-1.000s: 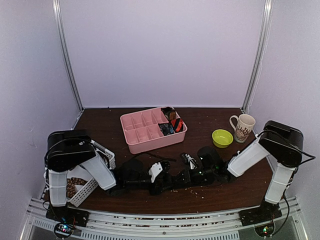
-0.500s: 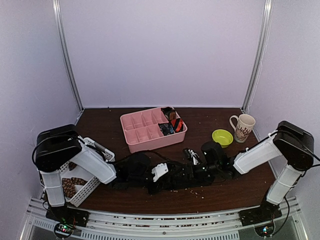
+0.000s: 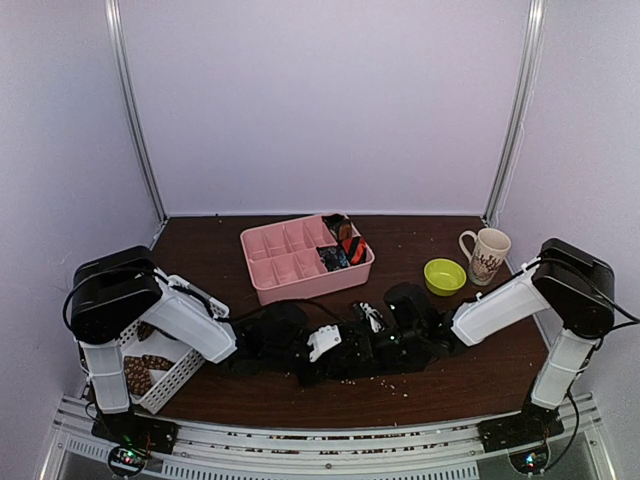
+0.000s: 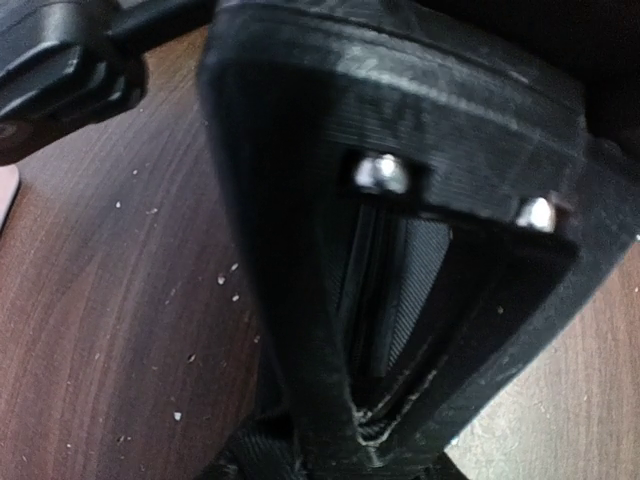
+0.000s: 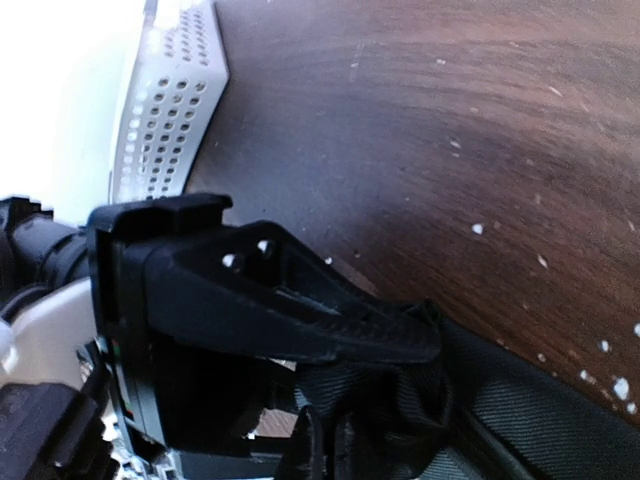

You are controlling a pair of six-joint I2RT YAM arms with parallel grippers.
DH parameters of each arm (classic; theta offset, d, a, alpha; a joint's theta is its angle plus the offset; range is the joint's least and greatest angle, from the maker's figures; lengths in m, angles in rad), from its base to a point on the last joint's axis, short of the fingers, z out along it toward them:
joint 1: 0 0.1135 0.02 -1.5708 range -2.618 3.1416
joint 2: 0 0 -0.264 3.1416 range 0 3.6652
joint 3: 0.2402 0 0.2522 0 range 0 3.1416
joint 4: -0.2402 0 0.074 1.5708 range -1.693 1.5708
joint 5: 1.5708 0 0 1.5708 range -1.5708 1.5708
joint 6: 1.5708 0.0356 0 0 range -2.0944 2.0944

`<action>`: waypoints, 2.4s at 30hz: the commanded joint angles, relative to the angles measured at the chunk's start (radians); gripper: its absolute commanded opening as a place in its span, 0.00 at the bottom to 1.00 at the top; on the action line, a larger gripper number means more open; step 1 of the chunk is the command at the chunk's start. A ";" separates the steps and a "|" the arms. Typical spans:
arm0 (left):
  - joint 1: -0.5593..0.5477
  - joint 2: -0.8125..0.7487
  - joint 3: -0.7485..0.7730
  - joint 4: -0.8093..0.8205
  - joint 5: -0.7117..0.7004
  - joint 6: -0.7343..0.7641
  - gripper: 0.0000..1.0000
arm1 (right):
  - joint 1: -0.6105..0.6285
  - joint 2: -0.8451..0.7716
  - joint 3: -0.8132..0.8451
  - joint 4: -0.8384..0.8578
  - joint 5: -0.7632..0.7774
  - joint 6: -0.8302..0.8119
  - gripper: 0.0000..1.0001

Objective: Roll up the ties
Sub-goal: Roll the tie at the center of the board.

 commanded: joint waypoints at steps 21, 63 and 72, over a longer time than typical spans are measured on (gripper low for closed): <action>-0.011 0.088 -0.184 0.591 -0.017 -0.119 0.93 | -0.119 0.076 -0.288 0.254 0.005 0.032 0.00; -0.032 0.029 -0.141 0.183 -0.123 -0.110 0.35 | -0.109 -0.126 -0.267 0.211 -0.029 0.063 0.39; 0.012 -0.040 -0.073 -0.146 0.037 -0.008 0.35 | -0.110 -0.149 -0.076 -0.083 0.013 -0.095 0.37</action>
